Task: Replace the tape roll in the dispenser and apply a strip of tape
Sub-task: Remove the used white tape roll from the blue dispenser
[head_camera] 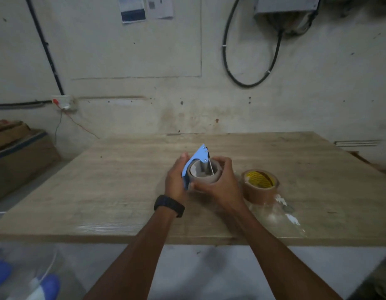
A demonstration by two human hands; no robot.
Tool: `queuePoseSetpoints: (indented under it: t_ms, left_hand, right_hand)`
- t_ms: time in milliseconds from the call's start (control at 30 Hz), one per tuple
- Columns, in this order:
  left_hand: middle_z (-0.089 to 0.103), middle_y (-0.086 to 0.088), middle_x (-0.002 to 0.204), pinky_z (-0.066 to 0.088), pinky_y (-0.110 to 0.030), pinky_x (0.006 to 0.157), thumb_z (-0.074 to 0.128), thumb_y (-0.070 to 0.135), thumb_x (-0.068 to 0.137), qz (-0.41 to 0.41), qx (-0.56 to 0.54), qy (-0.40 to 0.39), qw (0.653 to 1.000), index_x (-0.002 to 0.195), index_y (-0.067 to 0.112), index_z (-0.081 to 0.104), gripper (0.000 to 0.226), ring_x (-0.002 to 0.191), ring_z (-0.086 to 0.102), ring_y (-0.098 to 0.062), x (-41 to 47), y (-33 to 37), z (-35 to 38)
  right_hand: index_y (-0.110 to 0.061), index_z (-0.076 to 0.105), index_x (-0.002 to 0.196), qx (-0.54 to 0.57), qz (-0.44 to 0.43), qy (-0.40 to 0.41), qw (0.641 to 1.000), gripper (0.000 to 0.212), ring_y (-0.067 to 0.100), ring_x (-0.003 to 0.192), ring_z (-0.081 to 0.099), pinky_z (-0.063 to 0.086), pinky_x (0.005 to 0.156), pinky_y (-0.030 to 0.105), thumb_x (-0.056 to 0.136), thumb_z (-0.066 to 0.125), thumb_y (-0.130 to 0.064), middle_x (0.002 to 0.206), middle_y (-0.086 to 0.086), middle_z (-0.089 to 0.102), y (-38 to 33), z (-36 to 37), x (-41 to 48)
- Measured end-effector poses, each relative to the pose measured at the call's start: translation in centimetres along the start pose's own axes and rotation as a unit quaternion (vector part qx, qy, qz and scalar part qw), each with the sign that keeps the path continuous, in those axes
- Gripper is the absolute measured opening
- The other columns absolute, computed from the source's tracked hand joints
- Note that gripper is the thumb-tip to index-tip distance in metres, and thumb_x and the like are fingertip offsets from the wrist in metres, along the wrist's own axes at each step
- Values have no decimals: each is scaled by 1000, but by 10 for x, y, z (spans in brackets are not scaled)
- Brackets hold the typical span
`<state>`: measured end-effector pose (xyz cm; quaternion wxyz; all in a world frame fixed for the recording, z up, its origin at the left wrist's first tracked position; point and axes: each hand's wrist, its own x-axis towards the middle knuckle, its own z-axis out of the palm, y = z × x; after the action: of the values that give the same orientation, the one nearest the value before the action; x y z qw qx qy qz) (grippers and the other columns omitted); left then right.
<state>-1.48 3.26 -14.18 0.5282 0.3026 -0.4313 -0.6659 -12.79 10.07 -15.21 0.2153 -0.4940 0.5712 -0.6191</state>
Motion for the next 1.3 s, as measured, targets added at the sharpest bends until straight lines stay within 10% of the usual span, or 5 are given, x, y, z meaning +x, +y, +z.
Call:
queuePoseSetpoints:
  t_ms: [367, 667, 800, 1000, 1300]
  left_hand:
    - [66, -29, 124, 41, -57, 111, 88, 63, 52, -103, -92, -36, 990, 133, 2, 63, 105, 104, 64, -38, 22, -23, 4]
    - [73, -14, 89, 57, -37, 65, 66, 60, 74, -148, -84, -41, 985, 112, 6, 72, 66, 75, 69, -25, 36, -36, -3]
    - [76, -18, 99, 60, -44, 78, 62, 63, 84, -155, -64, -49, 985, 118, 8, 73, 66, 87, 72, -31, 34, -40, -7]
    - [75, -22, 115, 51, -57, 105, 85, 79, 35, -153, -14, -14, 988, 114, 12, 77, 103, 113, 68, -41, 38, -46, -4]
    - [77, -16, 100, 58, -49, 92, 76, 74, 60, -147, -37, 0, 988, 107, 13, 79, 78, 90, 72, -32, 46, -47, -10]
  right_hand:
    - [-38, 57, 126, 4, -68, 1, 998, 75, 15, 113, 66, 62, 88, 46, 60, 95, -38, 127, -5, 64, 5, -4, 13]
    - [-35, 49, 136, 37, -40, -45, 997, 74, 5, 111, 66, 63, 87, 33, 74, 89, -37, 130, -11, 64, 15, 1, 10]
    - [-47, 46, 139, 21, -39, -57, 997, 69, -2, 108, 65, 61, 86, 25, 79, 79, -52, 128, -18, 63, 18, 2, 9]
    - [-37, 53, 138, 23, -24, -50, 998, 67, 4, 105, 69, 63, 86, 32, 79, 69, -63, 122, -10, 69, 22, 3, 12]
    - [-25, 49, 144, -47, -83, 19, 995, 66, 8, 117, 56, 49, 97, 23, 87, 58, -57, 138, -6, 55, 17, 1, 3]
